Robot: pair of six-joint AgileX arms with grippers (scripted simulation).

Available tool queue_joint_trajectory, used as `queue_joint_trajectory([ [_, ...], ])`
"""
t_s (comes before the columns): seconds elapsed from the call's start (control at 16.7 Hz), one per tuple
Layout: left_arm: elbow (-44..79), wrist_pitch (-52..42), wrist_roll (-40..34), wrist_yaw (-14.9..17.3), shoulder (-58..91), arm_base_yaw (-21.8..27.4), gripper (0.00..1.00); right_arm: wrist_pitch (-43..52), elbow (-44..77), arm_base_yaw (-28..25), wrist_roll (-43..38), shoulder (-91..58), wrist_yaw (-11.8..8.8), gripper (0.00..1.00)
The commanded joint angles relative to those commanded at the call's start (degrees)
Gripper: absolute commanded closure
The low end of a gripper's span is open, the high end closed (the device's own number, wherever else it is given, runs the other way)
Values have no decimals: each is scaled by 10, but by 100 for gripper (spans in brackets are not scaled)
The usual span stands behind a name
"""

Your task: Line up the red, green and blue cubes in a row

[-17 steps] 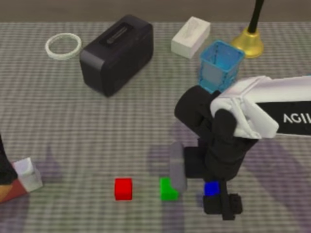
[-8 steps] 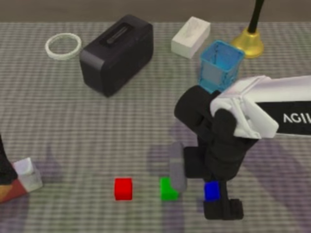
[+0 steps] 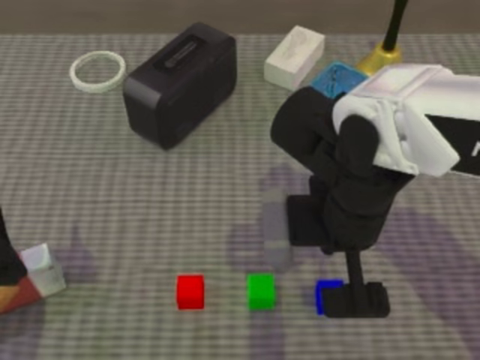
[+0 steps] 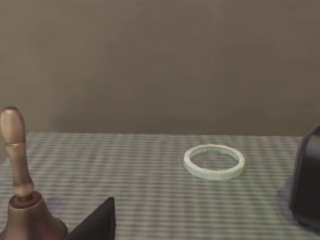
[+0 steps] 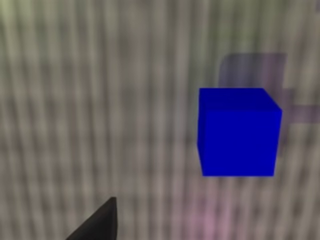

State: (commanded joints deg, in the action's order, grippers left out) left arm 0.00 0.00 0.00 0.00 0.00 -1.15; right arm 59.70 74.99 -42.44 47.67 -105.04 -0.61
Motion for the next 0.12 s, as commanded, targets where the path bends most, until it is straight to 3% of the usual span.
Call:
queue_joint_trajectory([
  [0.12,0,0,0,0,0,0,0,11,7,0,0,6,0,0],
])
